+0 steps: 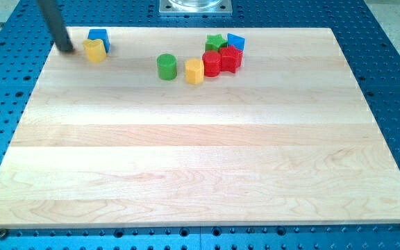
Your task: Separate yellow heart from the blue cube
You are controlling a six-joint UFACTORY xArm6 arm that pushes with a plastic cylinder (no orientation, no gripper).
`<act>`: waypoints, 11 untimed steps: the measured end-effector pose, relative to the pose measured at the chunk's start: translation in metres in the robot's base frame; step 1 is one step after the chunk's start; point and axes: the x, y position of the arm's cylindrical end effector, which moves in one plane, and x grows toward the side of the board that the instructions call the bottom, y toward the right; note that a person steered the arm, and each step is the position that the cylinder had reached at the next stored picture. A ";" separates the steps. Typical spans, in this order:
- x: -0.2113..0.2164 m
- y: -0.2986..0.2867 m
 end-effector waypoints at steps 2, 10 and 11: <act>-0.021 0.102; 0.078 0.022; 0.089 -0.006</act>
